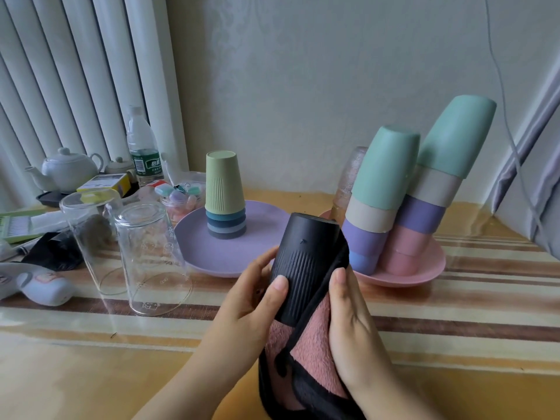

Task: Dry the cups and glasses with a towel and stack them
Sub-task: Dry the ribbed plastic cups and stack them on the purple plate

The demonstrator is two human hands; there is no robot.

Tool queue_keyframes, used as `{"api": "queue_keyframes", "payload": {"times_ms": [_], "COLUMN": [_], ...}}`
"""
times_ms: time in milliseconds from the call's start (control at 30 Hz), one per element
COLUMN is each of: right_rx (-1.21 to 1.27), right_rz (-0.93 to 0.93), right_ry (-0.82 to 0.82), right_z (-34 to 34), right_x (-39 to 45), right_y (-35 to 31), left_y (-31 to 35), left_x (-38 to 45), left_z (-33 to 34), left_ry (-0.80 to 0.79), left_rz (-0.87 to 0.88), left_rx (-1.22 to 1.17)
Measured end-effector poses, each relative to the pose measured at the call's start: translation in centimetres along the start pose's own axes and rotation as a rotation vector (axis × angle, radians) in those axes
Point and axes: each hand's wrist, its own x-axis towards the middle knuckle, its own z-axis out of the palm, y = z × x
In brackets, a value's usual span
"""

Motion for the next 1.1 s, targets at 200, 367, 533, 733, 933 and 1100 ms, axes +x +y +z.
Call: {"api": "queue_keyframes", "payload": {"times_ms": [200, 367, 533, 733, 933, 1100], "right_rx": [-0.077, -0.027, 0.17, 0.018, -0.126, -0.218], "right_rz": [-0.115, -0.031, 0.145, 0.285, 0.322, 0.282], "right_ry": [-0.047, 0.014, -0.032, -0.132, -0.174, -0.168], "right_z": [1.2, -0.1, -1.4, 0.1, 0.8, 1.0], "right_x": [-0.1, 0.1, 0.7, -0.1, -0.2, -0.2], "right_y": [1.3, 0.2, 0.8, 1.5, 2.1, 2.1], "left_y": [-0.2, -0.2, -0.1, -0.2, -0.5, -0.2], "left_x": [-0.3, -0.4, -0.7, -0.1, 0.5, 0.6], "left_z": [0.2, -0.1, -0.1, -0.9, -2.1, -2.6], "left_ry": [0.024, -0.155, -0.267, -0.127, -0.003, 0.05], "left_rz": [0.022, -0.037, -0.15, -0.197, -0.202, -0.181], "left_rx": [0.092, 0.05, -0.146, -0.276, -0.237, -0.217]}}
